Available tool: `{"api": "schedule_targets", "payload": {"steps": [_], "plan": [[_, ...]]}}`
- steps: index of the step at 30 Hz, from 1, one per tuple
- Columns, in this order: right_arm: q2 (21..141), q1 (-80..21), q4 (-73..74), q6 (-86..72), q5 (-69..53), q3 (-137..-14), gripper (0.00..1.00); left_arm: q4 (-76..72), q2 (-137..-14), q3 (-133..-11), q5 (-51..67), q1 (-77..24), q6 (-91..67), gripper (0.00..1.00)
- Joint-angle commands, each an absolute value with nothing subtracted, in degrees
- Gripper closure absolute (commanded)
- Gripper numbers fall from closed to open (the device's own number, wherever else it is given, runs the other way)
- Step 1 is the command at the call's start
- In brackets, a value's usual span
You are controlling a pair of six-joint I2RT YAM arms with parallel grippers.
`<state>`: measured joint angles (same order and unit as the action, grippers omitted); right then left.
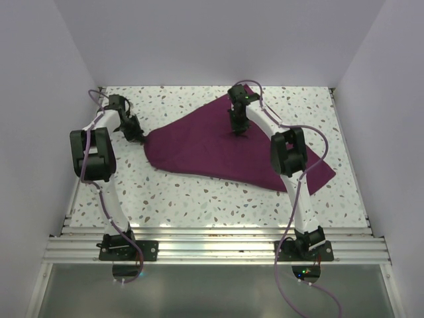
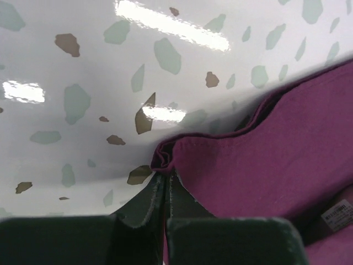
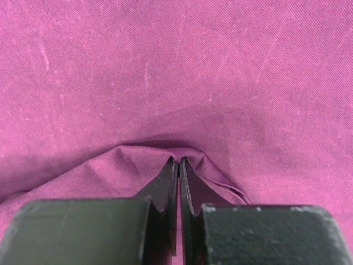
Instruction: Prepare the surgical pack
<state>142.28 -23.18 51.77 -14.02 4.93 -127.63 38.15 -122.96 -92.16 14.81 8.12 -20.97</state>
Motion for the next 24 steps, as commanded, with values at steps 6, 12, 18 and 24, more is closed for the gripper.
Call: {"api": "schedule_targets", "payload": {"steps": [6, 12, 18, 24], "plan": [[147.6, -22.9, 57.7, -17.2, 3.5, -133.7, 1.00, 28.4, -107.0, -85.9, 23.7, 5.5, -27.9, 1.00], [148.3, -21.9, 59.6, -19.2, 0.9, -132.5, 1.00, 28.7, -102.0, -92.1, 21.7, -3.2, -34.5, 1.00], [148.5, -20.9, 59.9, -19.2, -1.2, -132.6, 1.00, 30.5, -102.0, -96.7, 23.6, -5.9, -38.5, 1.00], [149.2, -20.7, 60.5, -19.4, -1.8, -131.8, 0.99, 28.6, -102.6, -98.7, 27.3, -7.8, -42.0, 1.00]]}}
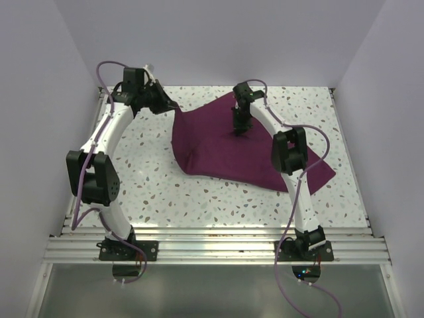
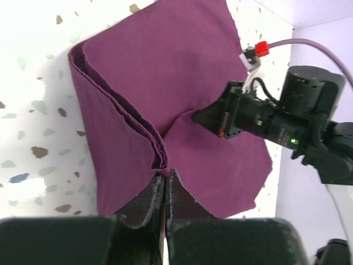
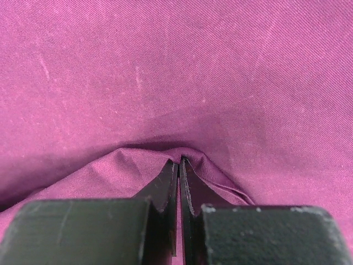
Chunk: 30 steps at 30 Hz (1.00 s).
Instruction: Prepare the surgical pack
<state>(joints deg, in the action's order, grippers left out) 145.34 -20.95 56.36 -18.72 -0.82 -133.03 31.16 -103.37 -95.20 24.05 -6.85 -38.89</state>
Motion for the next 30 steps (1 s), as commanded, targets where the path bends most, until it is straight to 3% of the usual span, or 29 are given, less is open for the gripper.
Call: {"api": "schedule_targets", "payload": {"steps": [1, 30], "plan": [[149.3, -20.7, 60.4, -19.6, -2.0, -131.6, 0.99, 28.9, -102.7, -99.4, 27.4, -9.0, -42.2, 1.00], [152.0, -19.3, 60.0, -23.5, -11.2, -128.4, 0.99, 30.0, -116.3, -115.8, 29.4, -31.2, -44.3, 1.00]]}}
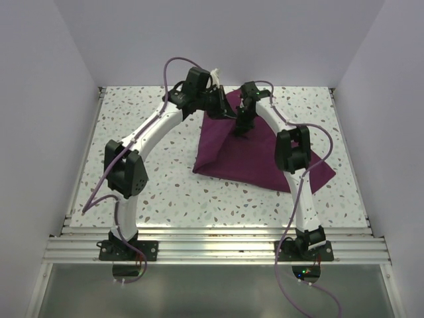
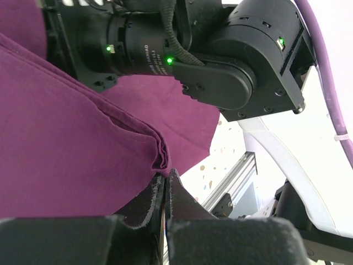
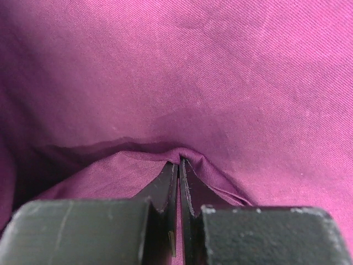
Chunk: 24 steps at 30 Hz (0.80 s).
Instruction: Prepare the surgical pack
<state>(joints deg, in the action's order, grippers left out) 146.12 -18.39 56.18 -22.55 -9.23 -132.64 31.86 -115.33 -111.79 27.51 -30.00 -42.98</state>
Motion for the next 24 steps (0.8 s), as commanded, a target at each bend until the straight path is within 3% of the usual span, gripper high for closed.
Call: {"api": "schedule_targets", "payload": {"steps": [1, 16, 19, 24], "plan": [[151.9, -19.3, 59.9, -23.5, -11.8, -128.0, 0.99, 30.0, -116.6, -116.4, 29.4, -31.5, -44.1, 1.00], [148.7, -17.3, 55.6, -26.8, -21.4, -123.1, 0.96, 29.4, -119.1, -114.8, 30.1, -33.0, -42.8, 1.00], [147.9, -15.8, 54.9, -27.9, -23.6, -123.5, 0.88, 29.6, -120.2, -114.8, 31.4, -33.0, -42.4, 1.00], [146.6, -13.4, 54.4, -29.3, -26.1, -125.6, 0.62, 30.0, -122.1, -115.4, 31.9, -33.5, -41.8, 1.00]]}}
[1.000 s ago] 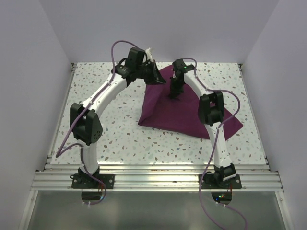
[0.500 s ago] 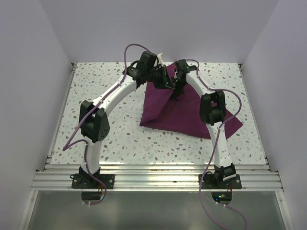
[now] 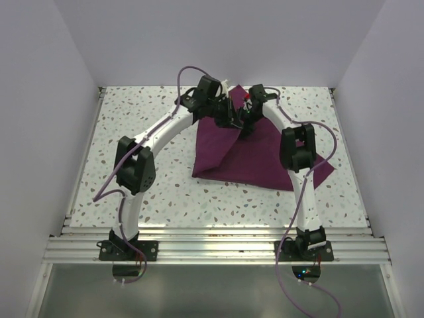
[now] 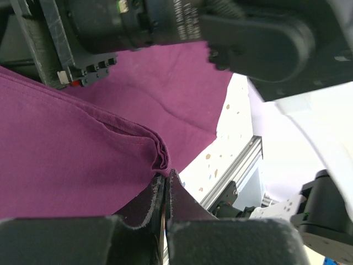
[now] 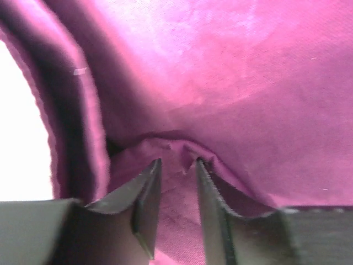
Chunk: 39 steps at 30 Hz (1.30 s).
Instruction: Prepare the surgical pack
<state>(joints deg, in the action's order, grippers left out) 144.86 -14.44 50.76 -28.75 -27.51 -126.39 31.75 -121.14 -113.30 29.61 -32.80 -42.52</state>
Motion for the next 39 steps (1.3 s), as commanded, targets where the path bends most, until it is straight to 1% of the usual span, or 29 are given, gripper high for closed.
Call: {"api": "schedule_targets", "payload": {"steps": [1, 4, 5, 6, 13, 18, 24, 33, 39], "plan": [[146.5, -13.1, 55.1, -29.3, -26.5, -127.0, 0.59, 30.0, -122.3, -115.5, 31.9, -33.6, -41.8, 1.00], [145.5, -12.4, 55.8, -29.4, -26.3, -128.4, 0.50, 30.2, -123.0, -115.5, 32.0, -33.8, -41.2, 1.00], [145.0, -11.8, 55.9, -29.5, -25.8, -128.5, 0.44, 30.2, -123.4, -115.4, 32.3, -34.0, -41.1, 1.00], [144.1, -11.3, 56.0, -29.5, -25.5, -128.6, 0.42, 30.2, -123.7, -115.4, 32.3, -34.1, -41.0, 1.00], [141.0, -6.6, 58.9, -29.4, -22.1, -132.9, 0.36, 29.1, -125.5, -115.8, 33.3, -35.1, -42.0, 1.00], [140.5, -5.4, 62.8, -28.0, -17.4, -133.7, 0.34, 28.9, -127.2, -116.5, 34.3, -36.3, -42.6, 1.00], [137.4, -4.7, 61.8, -26.6, -15.2, -126.3, 0.34, 28.0, -128.6, -116.5, 34.8, -37.3, -43.7, 1.00], [138.1, -4.0, 61.1, -25.2, -12.7, -119.4, 0.34, 25.9, -131.2, -117.0, 35.6, -38.4, -45.0, 1.00], [140.9, -4.0, 62.0, -25.2, -13.1, -121.0, 0.33, 25.4, -133.1, -117.9, 35.9, -39.0, -45.5, 1.00]]}}
